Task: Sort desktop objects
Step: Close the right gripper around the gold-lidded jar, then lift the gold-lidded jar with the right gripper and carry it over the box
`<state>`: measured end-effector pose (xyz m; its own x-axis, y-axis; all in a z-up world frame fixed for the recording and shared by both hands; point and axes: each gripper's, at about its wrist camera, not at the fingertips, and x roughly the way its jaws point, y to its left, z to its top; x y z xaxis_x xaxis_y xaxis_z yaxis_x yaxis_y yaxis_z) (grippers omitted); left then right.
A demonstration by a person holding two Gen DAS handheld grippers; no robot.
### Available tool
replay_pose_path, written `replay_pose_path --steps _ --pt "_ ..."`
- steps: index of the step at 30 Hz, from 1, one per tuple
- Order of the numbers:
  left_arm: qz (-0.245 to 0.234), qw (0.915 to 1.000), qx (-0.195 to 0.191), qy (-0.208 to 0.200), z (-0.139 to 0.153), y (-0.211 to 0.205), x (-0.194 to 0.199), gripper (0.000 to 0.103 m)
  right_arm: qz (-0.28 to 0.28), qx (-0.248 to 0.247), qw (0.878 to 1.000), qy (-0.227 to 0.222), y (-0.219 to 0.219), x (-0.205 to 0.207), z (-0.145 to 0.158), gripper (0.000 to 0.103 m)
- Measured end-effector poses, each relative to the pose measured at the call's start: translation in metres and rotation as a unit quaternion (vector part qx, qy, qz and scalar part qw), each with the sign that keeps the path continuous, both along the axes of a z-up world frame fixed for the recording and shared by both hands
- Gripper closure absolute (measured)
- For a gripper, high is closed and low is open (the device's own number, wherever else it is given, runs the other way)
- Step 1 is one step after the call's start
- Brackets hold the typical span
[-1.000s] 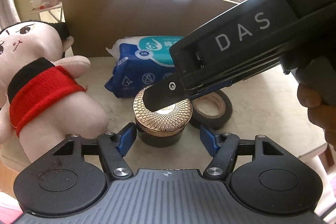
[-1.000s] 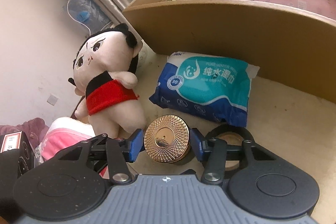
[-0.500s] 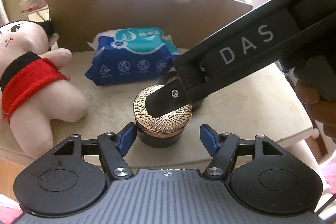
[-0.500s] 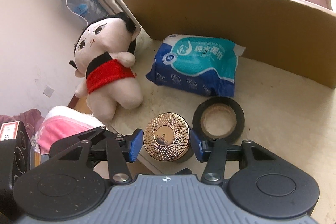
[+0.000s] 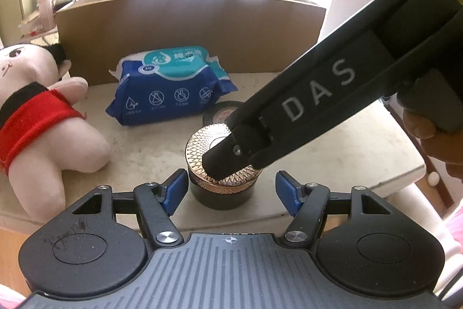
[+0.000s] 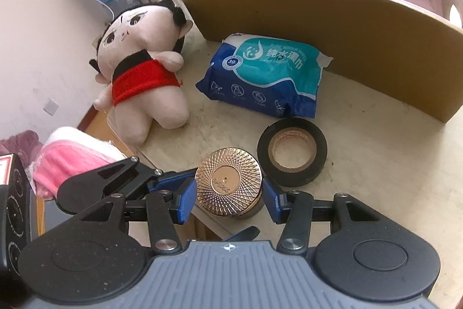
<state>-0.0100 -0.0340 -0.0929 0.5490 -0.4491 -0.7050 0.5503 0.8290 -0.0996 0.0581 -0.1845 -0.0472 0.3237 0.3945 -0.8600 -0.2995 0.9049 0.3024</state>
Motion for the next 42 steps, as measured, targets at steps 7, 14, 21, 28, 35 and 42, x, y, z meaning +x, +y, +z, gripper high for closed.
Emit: replay_pose_path --steps 7,14,21,28,35,42 --pt "-0.003 0.9999 -0.009 -0.002 -0.008 0.001 0.005 0.036 0.021 -0.03 0.999 0.001 0.013 0.005 -0.002 0.044" --pt "-0.011 0.9999 -0.013 -0.002 -0.014 0.001 0.011 0.036 0.036 -0.045 0.998 0.003 0.02 0.008 -0.006 0.041" --pt "-0.018 0.9997 -0.015 -0.011 -0.019 0.0 0.014 0.036 0.042 -0.054 0.998 0.014 0.023 0.013 -0.012 0.04" --pt "-0.025 0.9995 -0.013 -0.015 -0.019 -0.002 0.013 0.038 0.049 -0.059 0.997 0.014 0.024 0.013 -0.012 0.04" --pt "-0.036 0.9991 -0.011 -0.017 -0.019 -0.005 0.009 0.039 0.044 -0.06 0.997 0.02 0.02 0.013 -0.012 0.039" --pt "-0.038 0.9991 -0.015 -0.015 -0.02 -0.006 0.01 0.039 0.035 -0.06 0.997 0.021 0.016 0.012 -0.012 0.04"
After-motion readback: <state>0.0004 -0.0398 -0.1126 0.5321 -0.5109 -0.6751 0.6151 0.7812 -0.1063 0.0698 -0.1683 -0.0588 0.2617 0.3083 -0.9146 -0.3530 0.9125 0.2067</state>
